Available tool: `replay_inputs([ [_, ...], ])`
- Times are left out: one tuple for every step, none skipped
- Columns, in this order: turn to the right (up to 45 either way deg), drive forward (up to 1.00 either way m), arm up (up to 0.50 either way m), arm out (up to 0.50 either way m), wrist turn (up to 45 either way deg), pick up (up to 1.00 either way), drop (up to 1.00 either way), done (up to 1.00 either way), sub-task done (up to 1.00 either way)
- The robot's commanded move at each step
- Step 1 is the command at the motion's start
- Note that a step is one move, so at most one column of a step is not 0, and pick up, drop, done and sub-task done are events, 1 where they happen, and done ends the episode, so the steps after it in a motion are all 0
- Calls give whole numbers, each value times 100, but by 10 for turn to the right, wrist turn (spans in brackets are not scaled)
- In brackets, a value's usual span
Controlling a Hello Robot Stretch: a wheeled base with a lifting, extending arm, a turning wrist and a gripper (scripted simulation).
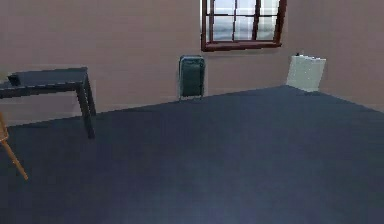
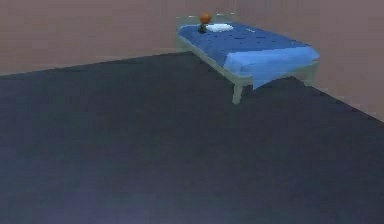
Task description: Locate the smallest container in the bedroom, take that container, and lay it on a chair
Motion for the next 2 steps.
replay_inputs([
  [-30,0,0,0,0,0,0,0,0],
  [0,100,0,0,0,0,0,0,0],
])
